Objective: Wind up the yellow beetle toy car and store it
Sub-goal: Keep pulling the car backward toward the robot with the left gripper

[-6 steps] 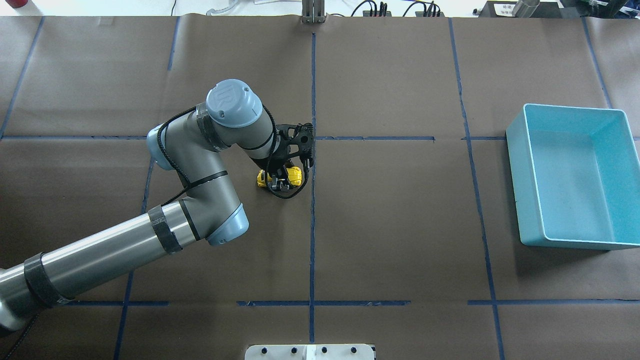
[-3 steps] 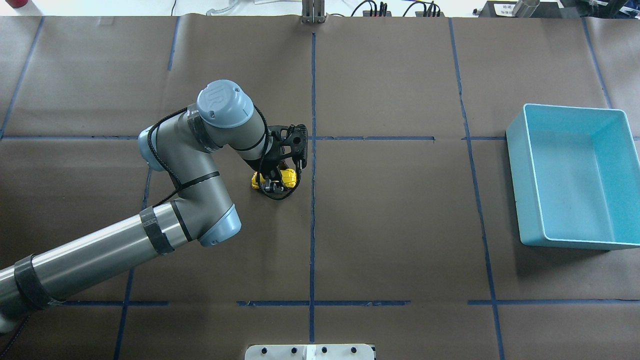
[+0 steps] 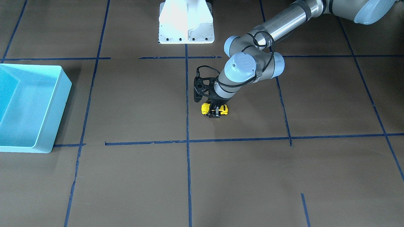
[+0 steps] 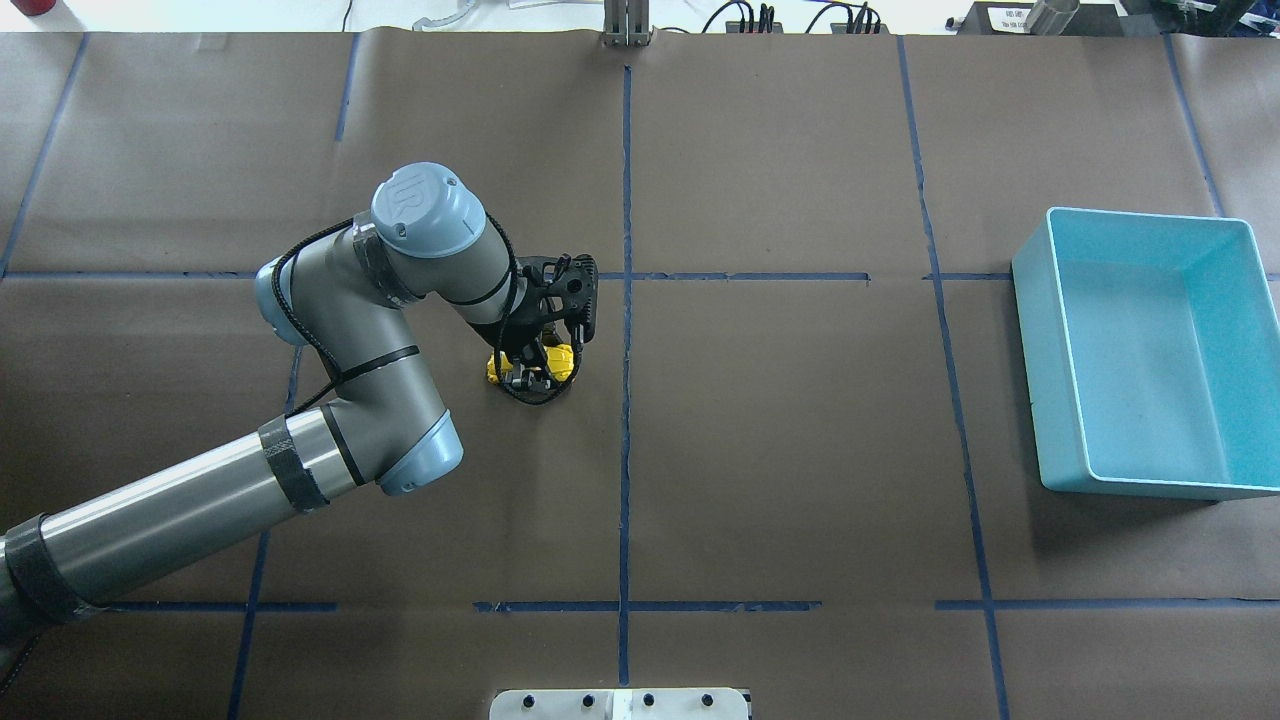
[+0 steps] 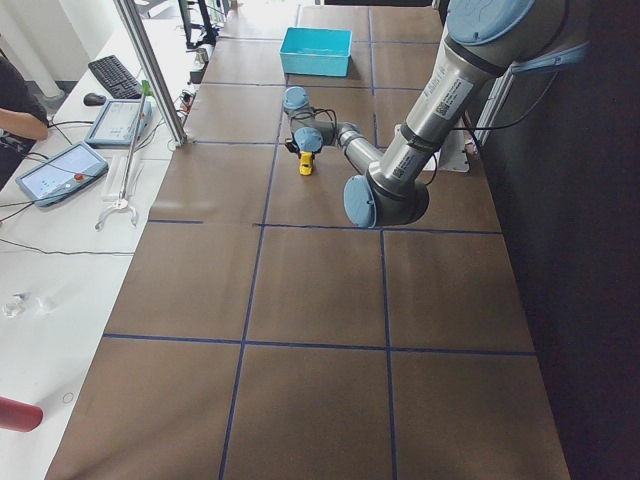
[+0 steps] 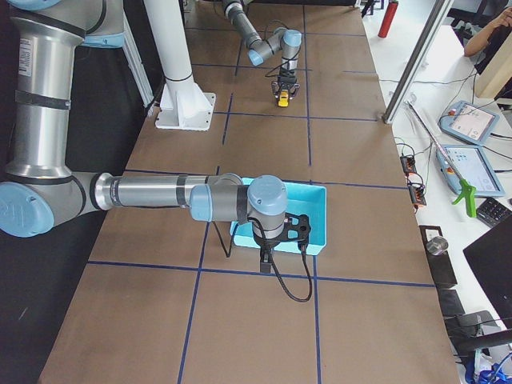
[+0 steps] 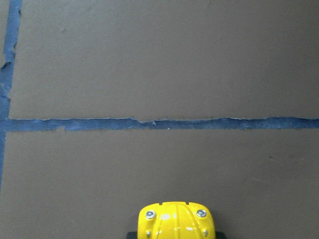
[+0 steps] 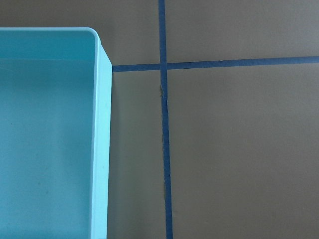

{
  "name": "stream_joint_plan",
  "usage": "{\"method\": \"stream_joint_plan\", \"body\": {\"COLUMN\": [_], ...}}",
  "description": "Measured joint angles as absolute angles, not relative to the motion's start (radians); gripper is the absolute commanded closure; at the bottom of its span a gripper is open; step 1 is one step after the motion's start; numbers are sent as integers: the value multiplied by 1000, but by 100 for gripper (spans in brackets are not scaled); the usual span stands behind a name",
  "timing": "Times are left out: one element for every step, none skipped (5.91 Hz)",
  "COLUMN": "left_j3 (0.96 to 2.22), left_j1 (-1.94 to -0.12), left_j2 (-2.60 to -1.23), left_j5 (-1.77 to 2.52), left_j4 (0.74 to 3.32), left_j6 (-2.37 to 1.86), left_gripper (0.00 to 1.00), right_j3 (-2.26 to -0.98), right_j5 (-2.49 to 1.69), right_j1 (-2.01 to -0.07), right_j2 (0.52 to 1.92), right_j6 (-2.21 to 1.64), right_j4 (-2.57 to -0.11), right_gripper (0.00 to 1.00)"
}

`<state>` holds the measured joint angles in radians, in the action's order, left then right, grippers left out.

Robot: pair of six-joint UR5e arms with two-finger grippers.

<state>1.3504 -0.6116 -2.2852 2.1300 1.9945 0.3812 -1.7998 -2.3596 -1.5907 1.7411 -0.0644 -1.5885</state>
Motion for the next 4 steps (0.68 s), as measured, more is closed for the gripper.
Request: {"method": "stream_joint_plan", "body": {"left_j3": [1359, 1371, 1386, 1398], "left_j1": [-617, -621, -624, -627], "left_j2": [-2271, -2256, -2239, -2223], "left_j5": [2140, 2145, 2151, 2156], "left_j4": [1995, 1996, 1996, 1996], "left_j6": [389, 393, 399, 409], "left_gripper": [100, 100, 100, 100], "right_j3": [-1800, -1799, -1799, -1799], "right_j5": [-2359, -2359, -2359, -2360], "right_j1": [-1591, -1591, -1591, -1591], "right_j2": [1741, 1741, 1741, 1741], "right_j6": [-64, -64, -64, -64], "right_j4": [-1589, -1589, -1588, -1588], "right_gripper": [0, 0, 0, 0]}}
